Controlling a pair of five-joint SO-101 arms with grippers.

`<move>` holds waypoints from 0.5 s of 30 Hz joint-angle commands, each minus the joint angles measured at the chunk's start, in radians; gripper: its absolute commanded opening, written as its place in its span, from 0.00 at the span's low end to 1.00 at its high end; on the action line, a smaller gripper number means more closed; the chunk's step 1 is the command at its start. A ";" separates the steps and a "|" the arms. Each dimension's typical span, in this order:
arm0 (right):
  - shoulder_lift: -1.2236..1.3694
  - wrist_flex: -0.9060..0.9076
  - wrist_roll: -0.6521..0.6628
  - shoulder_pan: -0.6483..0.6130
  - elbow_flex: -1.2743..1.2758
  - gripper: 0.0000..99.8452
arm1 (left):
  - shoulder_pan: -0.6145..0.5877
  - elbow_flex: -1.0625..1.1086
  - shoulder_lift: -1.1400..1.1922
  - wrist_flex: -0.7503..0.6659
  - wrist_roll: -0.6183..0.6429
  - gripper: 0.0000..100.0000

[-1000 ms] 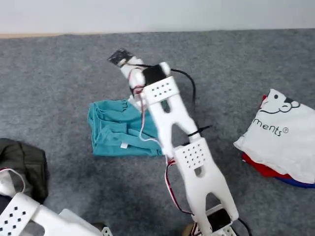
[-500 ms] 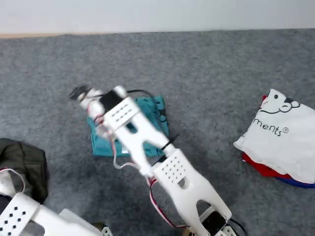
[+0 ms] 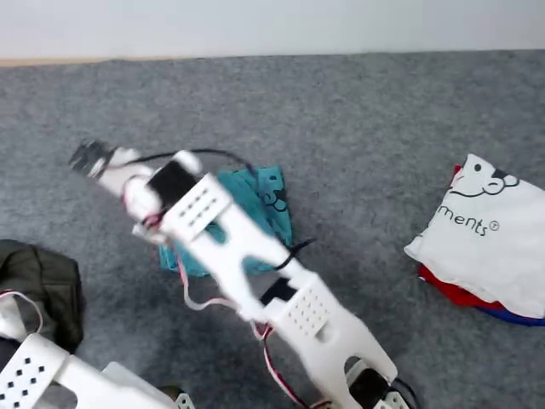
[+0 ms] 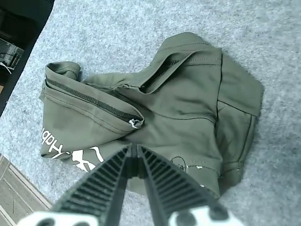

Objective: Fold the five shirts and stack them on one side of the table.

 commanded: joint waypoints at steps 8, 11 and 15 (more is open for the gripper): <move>-0.252 0.042 -0.009 0.166 0.382 0.26 | 0.005 -0.013 -0.011 -0.023 0.006 0.01; -0.338 0.039 -0.011 0.186 0.562 0.26 | 0.006 -0.013 -0.011 -0.025 0.006 0.01; -0.361 0.038 -0.012 0.209 0.695 0.26 | 0.006 -0.013 -0.011 -0.025 0.006 0.01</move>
